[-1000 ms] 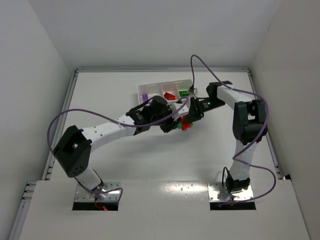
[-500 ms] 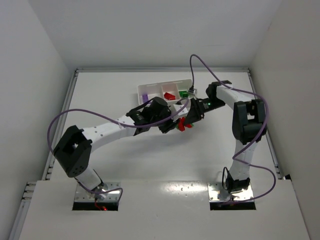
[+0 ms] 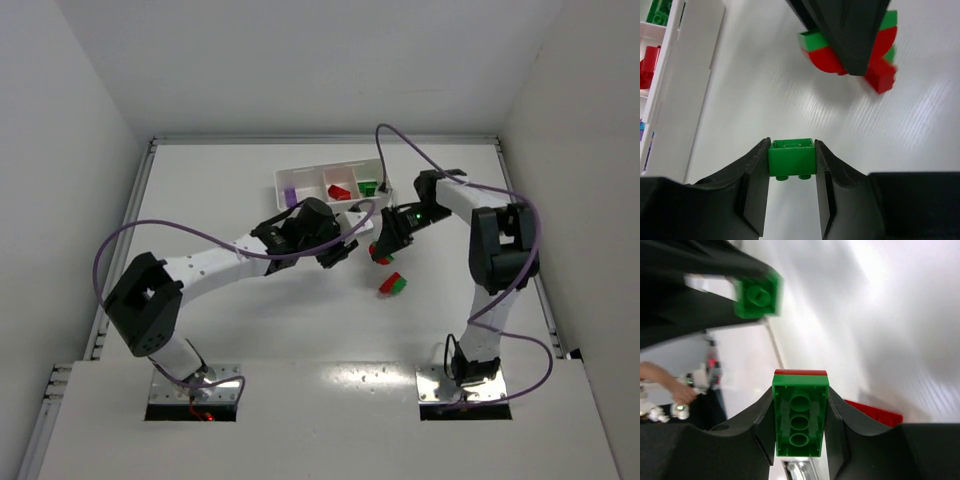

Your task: Sort the legos into containers by color

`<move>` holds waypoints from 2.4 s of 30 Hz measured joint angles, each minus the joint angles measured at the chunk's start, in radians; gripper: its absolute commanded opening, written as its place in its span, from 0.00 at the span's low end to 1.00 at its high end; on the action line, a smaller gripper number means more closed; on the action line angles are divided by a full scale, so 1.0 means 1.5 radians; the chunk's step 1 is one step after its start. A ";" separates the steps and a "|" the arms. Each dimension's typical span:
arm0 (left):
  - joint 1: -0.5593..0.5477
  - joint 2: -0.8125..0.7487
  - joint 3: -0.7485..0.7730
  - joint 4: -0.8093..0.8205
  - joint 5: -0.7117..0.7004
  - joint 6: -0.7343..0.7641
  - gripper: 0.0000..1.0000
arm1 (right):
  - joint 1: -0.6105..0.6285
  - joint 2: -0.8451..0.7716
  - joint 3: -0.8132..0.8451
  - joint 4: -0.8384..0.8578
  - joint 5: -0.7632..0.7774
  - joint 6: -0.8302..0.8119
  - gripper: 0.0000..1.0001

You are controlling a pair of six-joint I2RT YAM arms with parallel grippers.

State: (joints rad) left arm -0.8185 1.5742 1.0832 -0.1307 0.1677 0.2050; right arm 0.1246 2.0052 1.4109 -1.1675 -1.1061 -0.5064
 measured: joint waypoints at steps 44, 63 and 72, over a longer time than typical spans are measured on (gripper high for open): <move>0.184 0.527 0.639 -0.028 0.195 -0.234 0.19 | -0.030 -0.309 -0.251 0.382 0.374 0.246 0.06; 0.193 0.508 0.614 0.001 0.321 -0.262 0.79 | -0.048 -0.272 -0.234 0.370 0.271 0.265 0.06; 0.243 0.228 0.355 0.026 0.592 -0.285 0.79 | -0.056 -0.146 -0.118 0.197 -0.016 0.123 0.10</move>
State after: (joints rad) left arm -0.4534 1.9156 1.6154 -0.0921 1.0557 -0.2230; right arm 0.0402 1.7863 1.2343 -0.8719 -1.1294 -0.3214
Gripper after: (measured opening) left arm 0.794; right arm 0.374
